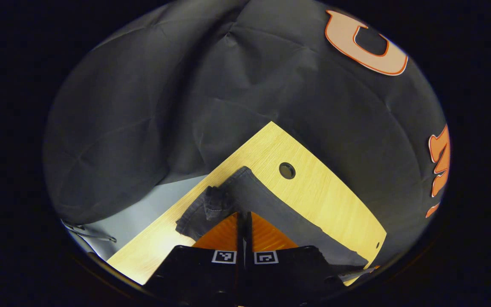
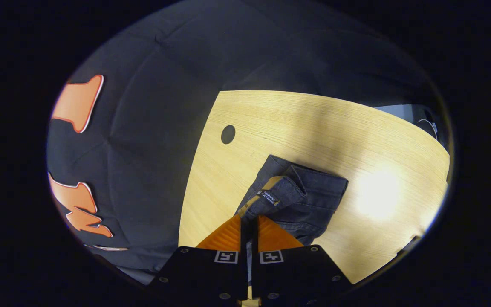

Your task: Grasp the waist and the cuffs of the jeans and fold them to make the two legs overlap; first hold the waist and fold one-third of the jeans toward the cuffs, then hold the cuffs and fold the remaining one-third in the same direction to finish folding.

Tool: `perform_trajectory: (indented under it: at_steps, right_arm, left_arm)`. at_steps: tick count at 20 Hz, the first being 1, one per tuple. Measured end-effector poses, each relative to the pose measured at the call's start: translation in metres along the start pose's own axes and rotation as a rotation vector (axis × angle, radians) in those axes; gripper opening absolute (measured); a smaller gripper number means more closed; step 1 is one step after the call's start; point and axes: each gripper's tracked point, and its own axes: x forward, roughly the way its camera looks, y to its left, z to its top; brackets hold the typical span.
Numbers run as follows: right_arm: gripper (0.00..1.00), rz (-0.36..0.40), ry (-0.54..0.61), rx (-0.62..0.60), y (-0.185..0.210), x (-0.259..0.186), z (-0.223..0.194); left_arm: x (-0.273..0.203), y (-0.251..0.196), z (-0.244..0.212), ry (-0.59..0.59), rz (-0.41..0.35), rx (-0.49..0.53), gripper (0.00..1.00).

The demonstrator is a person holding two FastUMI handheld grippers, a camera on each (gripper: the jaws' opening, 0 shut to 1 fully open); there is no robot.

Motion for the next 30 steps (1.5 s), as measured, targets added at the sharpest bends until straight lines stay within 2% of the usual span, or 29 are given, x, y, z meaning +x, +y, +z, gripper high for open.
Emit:
perform_trajectory:
  at_steps: [2, 6, 8, 9, 10, 11, 13, 14, 15, 16, 17, 18, 19, 20, 23, 30]
  right_arm:
    - [0.04, -0.026, 0.013, 0.012, -0.003, 0.015, -0.002]
    - [0.04, -0.043, 0.043, 0.112, 0.0, 0.033, -0.003]
    - [0.1, -0.025, 0.054, 0.123, 0.005, 0.033, -0.003]
    - [0.14, 0.001, 0.045, 0.117, 0.009, 0.032, -0.002]
    - [0.07, 0.037, 0.02, 0.117, 0.018, 0.029, 0.006]
    - [0.32, 0.08, -0.006, 0.123, 0.029, 0.022, 0.014]
    - [0.41, 0.114, -0.05, 0.115, 0.037, 0.009, 0.027]
    - [0.59, 0.102, -0.06, 0.091, 0.027, 0.003, 0.027]
    - [0.57, 0.08, -0.073, 0.053, 0.017, -0.002, 0.028]
    - [0.63, 0.058, -0.085, 0.019, 0.009, -0.005, 0.026]
    - [0.83, 0.035, -0.094, -0.013, 0.0, -0.008, 0.026]
    - [0.68, 0.016, -0.104, -0.039, -0.006, -0.012, 0.024]
    - [0.86, 0.005, -0.113, -0.059, -0.012, -0.014, 0.023]
    - [0.9, -0.011, -0.124, -0.076, -0.023, -0.019, 0.019]
    - [0.94, -0.065, -0.129, -0.102, -0.051, -0.016, 0.011]
    - [0.95, -0.157, -0.12, -0.208, -0.093, -0.004, -0.011]
  left_arm:
    - [0.015, 0.002, -0.003, 0.006, 0.022, -0.005, 0.01]
    - [0.028, -0.001, -0.012, 0.021, 0.042, -0.016, 0.01]
    - [0.026, -0.006, -0.011, 0.017, 0.039, -0.011, 0.07]
    - [0.022, -0.008, -0.007, -0.003, 0.036, -0.006, 0.18]
    - [0.02, -0.011, 0.001, -0.032, 0.024, -0.003, 0.33]
    - [0.021, -0.015, 0.006, -0.057, -0.001, 0.006, 0.48]
    - [0.011, -0.028, 0.009, -0.075, -0.035, 0.027, 0.78]
    - [0.012, -0.03, 0.006, -0.077, -0.041, 0.034, 0.93]
    - [0.007, -0.032, 0.008, -0.094, -0.054, 0.049, 0.96]
    - [0.005, -0.035, 0.011, -0.112, -0.07, 0.068, 1.0]
    - [-0.001, -0.037, 0.013, -0.135, -0.075, 0.094, 0.98]
    - [-0.01, -0.04, 0.018, -0.168, -0.085, 0.124, 0.98]
    - [-0.027, -0.044, 0.025, -0.218, -0.079, 0.16, 0.99]
    - [-0.041, -0.057, 0.03, -0.29, -0.1, 0.174, 0.99]
    - [-0.076, -0.075, 0.035, -0.409, -0.163, 0.207, 0.96]
    - [-0.167, -0.11, 0.013, -0.632, -0.215, 0.389, 0.99]
